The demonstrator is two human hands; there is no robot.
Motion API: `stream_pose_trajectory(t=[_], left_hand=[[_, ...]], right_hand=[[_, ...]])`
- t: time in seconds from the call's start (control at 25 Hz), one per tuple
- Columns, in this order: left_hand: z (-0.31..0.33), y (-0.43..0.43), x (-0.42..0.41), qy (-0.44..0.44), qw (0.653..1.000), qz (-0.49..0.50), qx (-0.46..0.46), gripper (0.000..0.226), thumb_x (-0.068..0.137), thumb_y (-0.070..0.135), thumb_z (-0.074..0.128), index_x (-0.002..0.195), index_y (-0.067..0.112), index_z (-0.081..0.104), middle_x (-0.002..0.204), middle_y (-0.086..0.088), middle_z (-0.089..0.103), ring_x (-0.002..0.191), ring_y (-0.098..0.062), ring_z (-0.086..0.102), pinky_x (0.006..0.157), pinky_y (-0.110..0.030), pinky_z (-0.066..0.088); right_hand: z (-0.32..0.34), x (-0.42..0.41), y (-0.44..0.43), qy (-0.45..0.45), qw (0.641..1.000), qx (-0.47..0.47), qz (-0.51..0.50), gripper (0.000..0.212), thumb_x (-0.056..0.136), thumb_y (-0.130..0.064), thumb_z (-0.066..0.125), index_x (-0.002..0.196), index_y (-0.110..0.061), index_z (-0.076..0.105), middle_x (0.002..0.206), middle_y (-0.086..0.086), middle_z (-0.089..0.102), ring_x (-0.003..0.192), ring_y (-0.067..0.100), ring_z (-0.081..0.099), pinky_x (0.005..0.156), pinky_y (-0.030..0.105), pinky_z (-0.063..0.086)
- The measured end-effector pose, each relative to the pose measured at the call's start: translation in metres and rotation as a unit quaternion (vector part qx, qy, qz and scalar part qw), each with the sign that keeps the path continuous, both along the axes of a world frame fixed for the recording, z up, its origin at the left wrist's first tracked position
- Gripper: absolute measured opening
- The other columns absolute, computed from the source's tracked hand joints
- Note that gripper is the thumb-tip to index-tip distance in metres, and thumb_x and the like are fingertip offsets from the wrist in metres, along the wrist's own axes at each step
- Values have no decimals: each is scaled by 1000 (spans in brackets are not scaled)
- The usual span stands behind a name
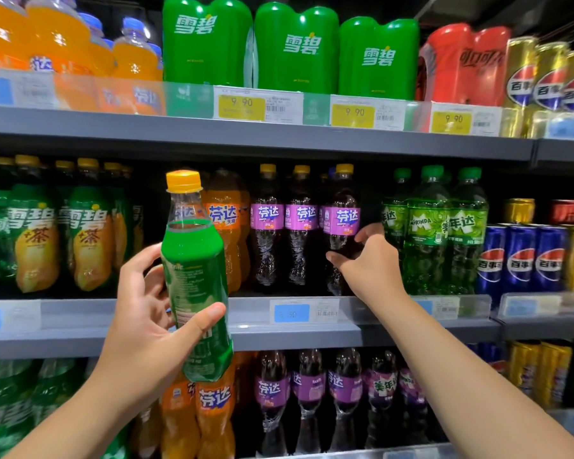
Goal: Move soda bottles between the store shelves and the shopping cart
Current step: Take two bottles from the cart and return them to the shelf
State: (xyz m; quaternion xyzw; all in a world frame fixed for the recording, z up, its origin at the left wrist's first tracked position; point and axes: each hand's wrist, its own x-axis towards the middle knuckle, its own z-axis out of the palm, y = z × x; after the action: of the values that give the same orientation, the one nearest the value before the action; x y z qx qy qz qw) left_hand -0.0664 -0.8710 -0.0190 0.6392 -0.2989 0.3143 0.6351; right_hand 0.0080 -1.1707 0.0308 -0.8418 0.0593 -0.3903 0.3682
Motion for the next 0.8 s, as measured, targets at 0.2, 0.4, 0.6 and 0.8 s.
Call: stream_pose_trajectory(t=[0.2,0.4,0.6,0.8], left_hand=[[3,-7,-5,-9,1000,16,5,81,63,24,80,125,57,41,115,46,53,114,16,56,79,-8,52],[4,-8,-4,-9,999,33,12,82,63,25,80,128,53,39,116,48,51,116,13,56,81,-8,52],[4,-12,-3,0,999,37,16,81,65,23,80,127,54,38,115,48,51,115,15,56,79,-9,53],[4,-16,0,9,999,42,32,82,63,28,80,129,54,38,117,49,50,117,20,51,79,-8,53]], right_hand=[[9,16,-9,46,999,-2,0,47,83,-34,83,96,-16,42,80,-6,47,64,6,46,48,21,30],[19,24,-12,108,994,-2,-16,46,81,-36,84,94,-17,44,81,-5,46,66,7,44,48,23,29],[23,29,-13,133,991,-1,0,47,81,-35,84,96,-17,44,87,-2,53,68,11,49,52,25,35],[15,29,-11,144,989,-3,26,43,85,-30,81,104,-16,46,106,6,61,74,13,54,54,23,38]])
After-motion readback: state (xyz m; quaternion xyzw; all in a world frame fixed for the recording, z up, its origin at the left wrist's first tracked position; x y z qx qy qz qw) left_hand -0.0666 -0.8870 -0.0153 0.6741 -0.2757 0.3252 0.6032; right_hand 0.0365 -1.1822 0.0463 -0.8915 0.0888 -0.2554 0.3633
